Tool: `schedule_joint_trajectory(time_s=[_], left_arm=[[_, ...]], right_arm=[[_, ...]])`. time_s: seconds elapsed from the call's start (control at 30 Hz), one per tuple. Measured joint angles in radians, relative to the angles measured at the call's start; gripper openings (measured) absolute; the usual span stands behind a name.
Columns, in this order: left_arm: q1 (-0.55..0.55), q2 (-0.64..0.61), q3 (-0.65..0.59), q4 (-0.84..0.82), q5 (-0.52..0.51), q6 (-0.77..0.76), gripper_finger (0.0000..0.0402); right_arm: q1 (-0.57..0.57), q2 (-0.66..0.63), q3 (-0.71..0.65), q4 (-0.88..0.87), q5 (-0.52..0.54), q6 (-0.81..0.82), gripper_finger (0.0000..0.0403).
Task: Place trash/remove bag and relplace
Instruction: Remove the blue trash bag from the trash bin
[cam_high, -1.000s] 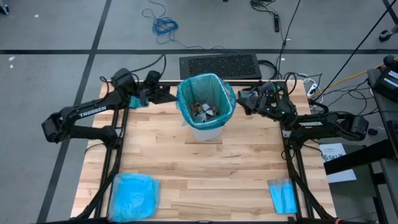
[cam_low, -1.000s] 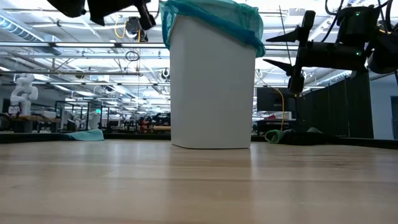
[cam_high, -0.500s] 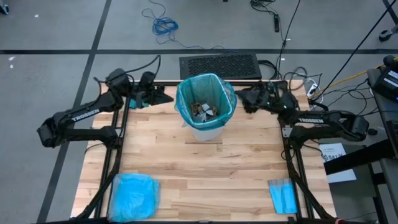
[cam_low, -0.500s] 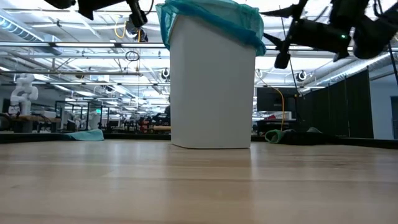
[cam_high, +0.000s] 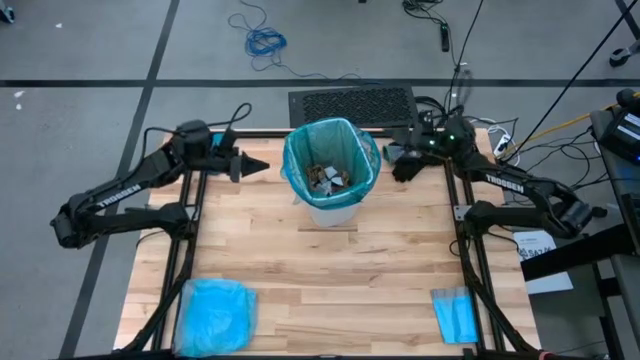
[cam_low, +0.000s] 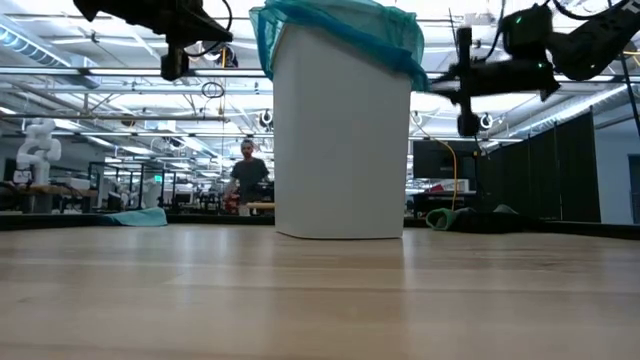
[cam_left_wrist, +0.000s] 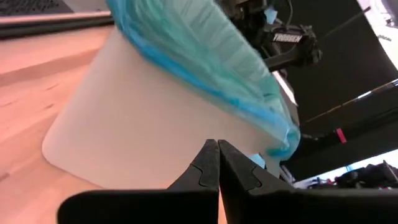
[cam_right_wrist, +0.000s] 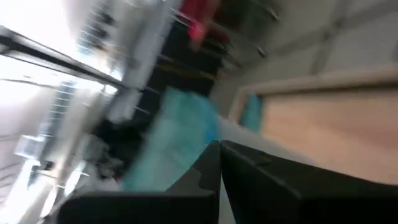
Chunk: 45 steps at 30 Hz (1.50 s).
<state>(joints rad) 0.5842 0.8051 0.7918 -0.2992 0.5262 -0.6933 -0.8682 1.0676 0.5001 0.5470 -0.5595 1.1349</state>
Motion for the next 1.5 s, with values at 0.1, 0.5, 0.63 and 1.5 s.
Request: schedule_joint_trajectory(time_s=[0.1, 0.5, 0.63, 1.5], left_arm=[[-0.013, 0.023, 0.000, 0.003, 0.000, -0.004, 0.0001], [-0.053, 0.329, 0.000, 0.336, 0.074, -0.013, 0.0001], [-0.041, 0.405, 0.000, 0.402, 0.123, -0.031, 0.0000], [0.101, 0.417, 0.016, 0.469, 0.241, -0.081, 0.0000]], right_arm=[[0.005, 0.000, 0.000, -0.128, -0.044, -0.035, 0.0001], [0.242, 0.000, 0.000, -0.154, 0.022, -0.025, 0.0000], [0.322, 0.000, 0.000, -0.119, 0.104, -0.008, 0.0000], [0.384, 0.000, -0.469, 0.828, 0.560, 0.168, 0.0009]])
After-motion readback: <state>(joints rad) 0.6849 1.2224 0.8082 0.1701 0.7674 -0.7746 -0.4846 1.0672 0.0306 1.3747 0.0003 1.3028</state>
